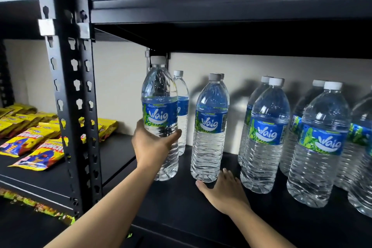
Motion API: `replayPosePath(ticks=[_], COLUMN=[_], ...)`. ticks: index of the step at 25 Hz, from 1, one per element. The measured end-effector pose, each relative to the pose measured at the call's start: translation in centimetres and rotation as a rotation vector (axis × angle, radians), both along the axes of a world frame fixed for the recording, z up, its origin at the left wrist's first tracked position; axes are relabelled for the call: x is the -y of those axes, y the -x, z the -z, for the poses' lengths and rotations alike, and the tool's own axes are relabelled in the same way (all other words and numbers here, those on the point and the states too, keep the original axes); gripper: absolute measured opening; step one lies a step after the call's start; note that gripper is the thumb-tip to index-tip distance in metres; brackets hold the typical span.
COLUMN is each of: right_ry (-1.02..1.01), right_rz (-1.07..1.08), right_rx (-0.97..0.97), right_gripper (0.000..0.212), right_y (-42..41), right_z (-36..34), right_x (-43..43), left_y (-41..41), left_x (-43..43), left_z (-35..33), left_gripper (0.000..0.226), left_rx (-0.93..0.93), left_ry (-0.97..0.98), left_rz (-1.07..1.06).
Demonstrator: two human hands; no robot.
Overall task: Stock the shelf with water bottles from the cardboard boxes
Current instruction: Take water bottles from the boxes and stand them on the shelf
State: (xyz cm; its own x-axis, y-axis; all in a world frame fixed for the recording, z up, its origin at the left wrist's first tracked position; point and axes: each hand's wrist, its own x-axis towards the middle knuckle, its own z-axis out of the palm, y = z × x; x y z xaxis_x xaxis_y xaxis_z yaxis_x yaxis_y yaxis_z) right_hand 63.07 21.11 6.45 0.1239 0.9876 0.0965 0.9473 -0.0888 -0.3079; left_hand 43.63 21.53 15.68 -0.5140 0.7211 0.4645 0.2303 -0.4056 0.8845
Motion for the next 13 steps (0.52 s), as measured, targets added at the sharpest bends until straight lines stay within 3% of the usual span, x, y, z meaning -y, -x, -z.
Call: replayPosePath(ticks=[9,13], right_ry=[0.017,-0.003], right_rz=[-0.005,0.000], right_rx=[-0.014,-0.010], right_gripper=[0.105,0.105], right_y=[-0.2,-0.2], right_z=[0.1,0.3], right_x=[-0.3,-0.6], left_y=[-0.6,0.0], left_x=[-3.1,-3.1], left_z=[2.0,3.6], left_gripper=[0.060,0.071], left_rx=[-0.078,-0.142], left_ry=[0.071,0.064], left_rz=[-0.005,0.073])
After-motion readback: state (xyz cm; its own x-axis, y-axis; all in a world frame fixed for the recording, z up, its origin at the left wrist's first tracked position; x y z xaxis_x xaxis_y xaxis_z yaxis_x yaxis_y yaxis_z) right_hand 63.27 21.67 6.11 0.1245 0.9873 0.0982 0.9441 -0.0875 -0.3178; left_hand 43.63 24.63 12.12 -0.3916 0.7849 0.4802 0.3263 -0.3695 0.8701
